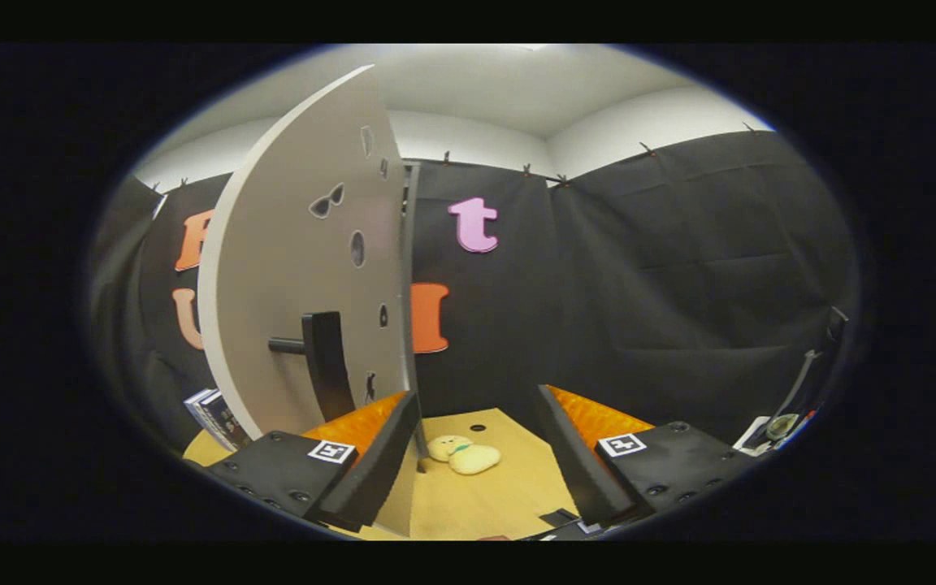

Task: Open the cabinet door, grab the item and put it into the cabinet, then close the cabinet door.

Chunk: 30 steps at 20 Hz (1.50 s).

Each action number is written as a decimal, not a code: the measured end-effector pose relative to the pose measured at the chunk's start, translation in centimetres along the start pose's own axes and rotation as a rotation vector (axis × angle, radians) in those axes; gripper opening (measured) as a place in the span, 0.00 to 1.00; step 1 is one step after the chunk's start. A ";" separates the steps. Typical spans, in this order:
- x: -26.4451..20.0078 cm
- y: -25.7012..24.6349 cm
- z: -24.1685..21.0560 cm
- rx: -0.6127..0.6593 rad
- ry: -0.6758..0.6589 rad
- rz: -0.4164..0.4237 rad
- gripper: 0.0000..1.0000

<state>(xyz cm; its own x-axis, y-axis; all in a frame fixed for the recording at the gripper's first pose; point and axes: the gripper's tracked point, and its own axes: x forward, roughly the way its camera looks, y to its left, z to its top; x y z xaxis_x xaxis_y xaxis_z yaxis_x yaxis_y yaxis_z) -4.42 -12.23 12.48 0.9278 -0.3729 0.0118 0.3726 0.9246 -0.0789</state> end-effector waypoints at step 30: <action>5.2 24.1 -1.6 0.069 0.056 0.539 0.95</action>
<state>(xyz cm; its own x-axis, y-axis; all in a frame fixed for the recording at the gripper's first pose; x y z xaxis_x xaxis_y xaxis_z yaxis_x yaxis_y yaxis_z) 9.40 7.99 9.07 0.9860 0.1536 -0.0651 -0.1535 0.9881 0.0066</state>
